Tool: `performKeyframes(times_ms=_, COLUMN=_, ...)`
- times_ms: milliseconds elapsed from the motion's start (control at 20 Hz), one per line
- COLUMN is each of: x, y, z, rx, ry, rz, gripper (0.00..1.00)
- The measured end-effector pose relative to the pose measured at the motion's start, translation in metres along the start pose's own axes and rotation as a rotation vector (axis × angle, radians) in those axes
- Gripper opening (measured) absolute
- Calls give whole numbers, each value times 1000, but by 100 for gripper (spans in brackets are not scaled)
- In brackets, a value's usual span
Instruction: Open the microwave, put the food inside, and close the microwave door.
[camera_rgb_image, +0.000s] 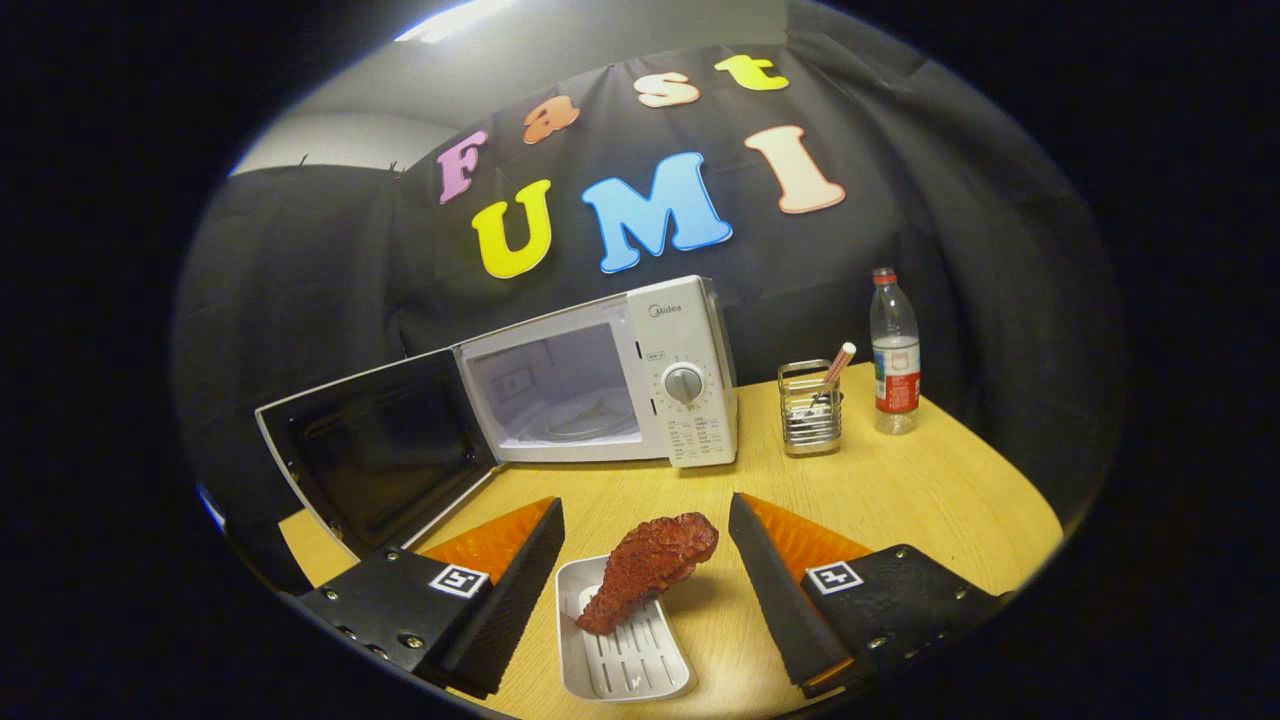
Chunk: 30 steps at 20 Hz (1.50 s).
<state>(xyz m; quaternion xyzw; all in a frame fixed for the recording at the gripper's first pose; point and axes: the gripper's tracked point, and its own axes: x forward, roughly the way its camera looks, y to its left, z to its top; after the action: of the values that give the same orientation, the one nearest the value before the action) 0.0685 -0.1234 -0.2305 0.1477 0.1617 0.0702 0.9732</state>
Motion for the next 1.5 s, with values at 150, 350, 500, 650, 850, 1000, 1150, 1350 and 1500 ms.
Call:
performKeyframes(times_ms=150, x=16, y=-10, z=-12, rx=85, ry=45, rz=9, gripper=93)
performKeyframes(times_ms=350, x=26, y=3, z=-35, rx=194, ry=131, rz=104, gripper=84)
performKeyframes(times_ms=500, x=30, y=-8, z=-38, rx=244, ry=142, rz=87, gripper=48)
performKeyframes(times_ms=650, x=36, y=6, z=-49, rx=323, ry=187, rz=148, gripper=19)
performKeyframes(times_ms=850, x=23, y=15, z=-41, rx=350, ry=162, rz=166, gripper=13)
performKeyframes(times_ms=1000, x=34, y=14, z=-39, rx=345, ry=143, rz=150, gripper=8)
performKeyframes(times_ms=1150, x=35, y=20, z=-28, rx=368, ry=114, rz=135, gripper=8)
performKeyframes(times_ms=1350, x=37, y=44, z=-7, rx=310, ry=86, rz=128, gripper=8)
performKeyframes(times_ms=1500, x=49, y=69, z=4, rx=271, ry=74, rz=139, gripper=8)
